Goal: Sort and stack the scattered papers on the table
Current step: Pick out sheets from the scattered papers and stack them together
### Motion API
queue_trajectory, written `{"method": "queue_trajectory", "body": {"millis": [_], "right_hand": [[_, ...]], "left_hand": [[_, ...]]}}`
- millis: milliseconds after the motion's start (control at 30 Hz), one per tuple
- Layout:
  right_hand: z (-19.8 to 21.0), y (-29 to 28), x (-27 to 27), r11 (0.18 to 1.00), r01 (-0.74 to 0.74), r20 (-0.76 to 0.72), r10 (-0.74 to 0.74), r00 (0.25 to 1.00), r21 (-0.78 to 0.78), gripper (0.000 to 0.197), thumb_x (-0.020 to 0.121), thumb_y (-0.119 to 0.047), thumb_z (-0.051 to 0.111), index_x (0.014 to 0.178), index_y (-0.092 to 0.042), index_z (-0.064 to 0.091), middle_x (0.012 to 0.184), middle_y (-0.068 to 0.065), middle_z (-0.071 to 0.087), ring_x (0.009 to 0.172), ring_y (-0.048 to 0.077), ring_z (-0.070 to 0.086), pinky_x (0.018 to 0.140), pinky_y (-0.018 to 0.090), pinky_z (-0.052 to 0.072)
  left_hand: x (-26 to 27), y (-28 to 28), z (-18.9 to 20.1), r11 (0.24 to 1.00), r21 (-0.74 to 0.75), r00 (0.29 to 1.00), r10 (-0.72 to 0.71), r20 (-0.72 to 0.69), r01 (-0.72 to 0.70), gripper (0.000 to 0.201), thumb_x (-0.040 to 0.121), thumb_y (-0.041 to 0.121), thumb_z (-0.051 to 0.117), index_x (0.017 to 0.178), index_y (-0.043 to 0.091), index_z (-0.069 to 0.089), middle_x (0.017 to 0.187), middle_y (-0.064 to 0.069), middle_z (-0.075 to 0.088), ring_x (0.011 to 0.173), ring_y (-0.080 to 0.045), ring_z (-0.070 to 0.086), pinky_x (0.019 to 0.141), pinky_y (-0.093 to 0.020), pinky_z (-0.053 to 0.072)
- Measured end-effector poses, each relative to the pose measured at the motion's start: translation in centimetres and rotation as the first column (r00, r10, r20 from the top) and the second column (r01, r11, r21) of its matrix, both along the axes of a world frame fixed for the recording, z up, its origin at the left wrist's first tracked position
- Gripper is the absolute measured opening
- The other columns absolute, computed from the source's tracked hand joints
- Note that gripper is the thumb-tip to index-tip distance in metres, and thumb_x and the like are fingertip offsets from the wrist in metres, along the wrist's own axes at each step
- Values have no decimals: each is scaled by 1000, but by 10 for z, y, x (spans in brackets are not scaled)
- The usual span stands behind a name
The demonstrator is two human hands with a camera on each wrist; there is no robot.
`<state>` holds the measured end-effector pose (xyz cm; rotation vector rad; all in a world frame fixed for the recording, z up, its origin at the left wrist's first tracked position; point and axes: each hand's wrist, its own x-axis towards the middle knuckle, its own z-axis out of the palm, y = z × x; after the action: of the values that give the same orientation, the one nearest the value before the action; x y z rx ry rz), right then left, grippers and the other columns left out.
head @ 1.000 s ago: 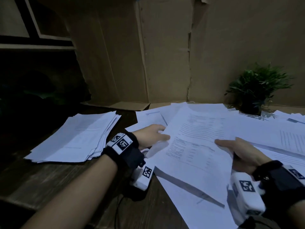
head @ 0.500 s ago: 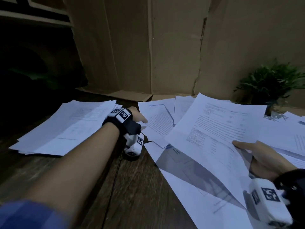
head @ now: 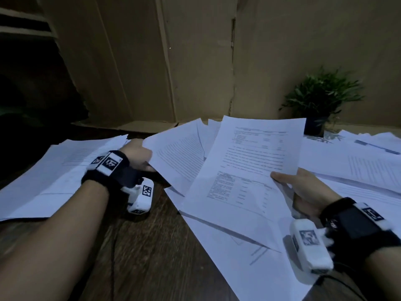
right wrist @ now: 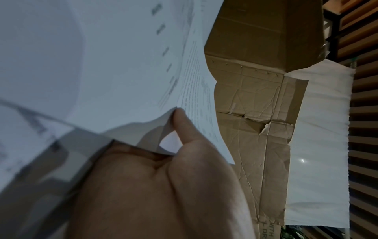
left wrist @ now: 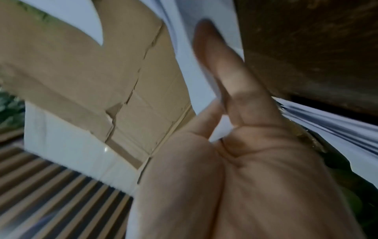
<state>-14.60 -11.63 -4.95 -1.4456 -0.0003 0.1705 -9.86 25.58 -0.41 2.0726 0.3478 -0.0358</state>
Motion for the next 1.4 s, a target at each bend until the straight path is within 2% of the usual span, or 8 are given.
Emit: {"method": "queue_trajectory", "body": {"millis": [133,267,467,600,900,1100,1267,1400], "right_hand": [[-2,-1,-1,1000,-1,4,1,1000,17,55,89,-14,69,141,-11,51,126,1,68,120,24,61,112,47,41],[-4,-4,1,1000,-18,20,18,1000,6,108,30,-43,99,128,-18,59,117,-2,74,111,21,67,105,44,46],[-7,-8,8,994,-24,-54,30,998,110,88,70,-28,88,147,-20,46,133,5,66,116,27,66,101,48,49],[4,-5,1,984,-87,-78,100,992,156,33,101,-15,51,132,-11,60,126,12,69,112,36,68,91,52,57],[3,3,-1,973,-20,-82,39,996,230,57,79,-21,70,135,-13,59,132,8,66,125,34,59,111,57,39],[2,10,0,966,-10,-102,38,994,259,39,105,-28,47,134,-5,59,127,18,67,114,39,66,101,54,48],[5,2,2,855,-10,-118,83,990,518,86,89,-78,36,135,-10,63,137,17,61,125,39,59,99,54,51],[15,-3,-4,810,-39,-122,136,983,585,67,96,-64,46,123,-8,71,136,18,61,118,38,64,89,48,57]], "left_hand": [[-24,0,5,952,-305,949,133,287,-41,37,97,-9,37,98,20,61,82,4,71,82,-15,64,48,-24,56],[-31,8,-3,912,-400,865,269,424,-88,37,98,-5,36,116,21,55,96,4,65,87,-15,63,60,-31,54],[-37,39,-19,853,-449,714,487,503,-266,38,91,15,45,125,22,61,115,-6,69,105,-29,66,96,-53,51],[-43,30,-16,854,-485,750,444,490,-188,36,103,6,41,135,16,55,118,-6,66,104,-24,65,90,-43,55],[-58,-17,-8,842,-531,897,163,411,91,35,105,5,37,135,14,54,116,1,70,101,-15,68,72,-29,59],[-78,-84,-22,849,-448,959,-229,167,280,49,101,-3,26,127,28,53,114,-25,68,108,-46,63,90,-65,50],[-83,-101,-34,804,-506,934,-358,8,312,61,93,-6,22,122,35,57,110,-27,66,88,-33,59,98,-51,45],[-78,-94,-32,847,-476,961,-277,-18,235,58,93,-6,24,136,30,38,113,-39,61,98,-48,66,94,-64,48]]}}
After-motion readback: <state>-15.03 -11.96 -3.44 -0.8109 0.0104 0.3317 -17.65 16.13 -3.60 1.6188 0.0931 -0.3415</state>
